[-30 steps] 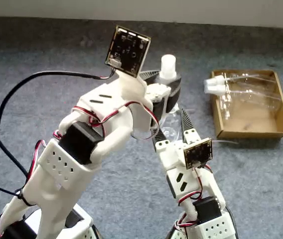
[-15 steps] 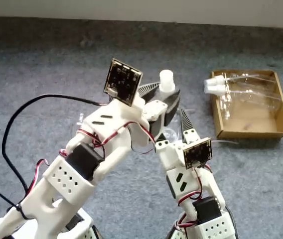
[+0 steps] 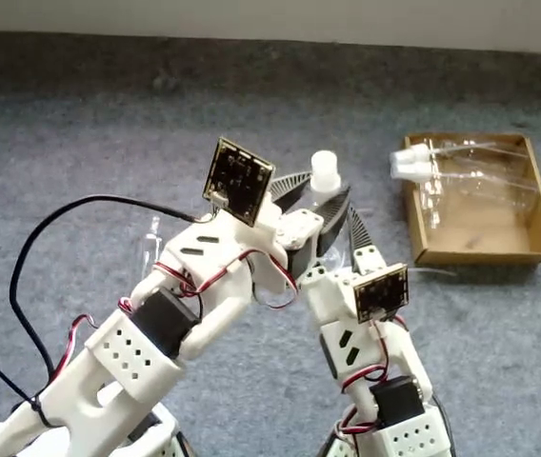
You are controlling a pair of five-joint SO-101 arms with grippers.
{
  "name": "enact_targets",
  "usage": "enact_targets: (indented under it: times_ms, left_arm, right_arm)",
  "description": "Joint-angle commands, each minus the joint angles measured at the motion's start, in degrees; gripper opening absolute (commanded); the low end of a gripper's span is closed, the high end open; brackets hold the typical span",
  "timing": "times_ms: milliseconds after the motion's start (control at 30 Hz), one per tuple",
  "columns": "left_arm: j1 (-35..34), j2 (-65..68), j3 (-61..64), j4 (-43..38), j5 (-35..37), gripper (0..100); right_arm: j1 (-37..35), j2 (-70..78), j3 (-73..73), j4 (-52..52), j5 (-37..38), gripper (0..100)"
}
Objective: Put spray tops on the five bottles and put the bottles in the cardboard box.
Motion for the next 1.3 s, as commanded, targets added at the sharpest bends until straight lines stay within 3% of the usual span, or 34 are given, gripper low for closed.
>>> enact_targets:
  times_ms: [0,167,467,667,1000,1267]
  left_arm:
    - [1.98,-0.57,-0.31,3.52,-4.92,1]
    - [2.07,-0.48,1.19,4.48,-10.46,1]
    - [1.89,-0.48,4.88,3.52,-10.37,1]
    - [0.13,-0.40,4.97,-5.19,-10.37,1]
    - [-1.63,-0.48,5.49,-3.08,-10.46,1]
    - [-1.80,-0.92,5.58,2.99,-10.11,16]
  right_arm:
    - [1.80,-0.31,4.53,-1.27,-0.62,13.9]
    - [1.80,-0.31,4.53,-1.27,-0.70,13.9]
    - [1.80,-0.31,4.53,-1.27,-0.62,13.9]
    - [1.80,-0.31,4.53,-1.27,-0.53,13.9]
    - [1.98,-0.31,4.53,-1.27,-0.35,13.9]
    - [1.89,-0.31,4.53,-1.27,-0.35,13.9]
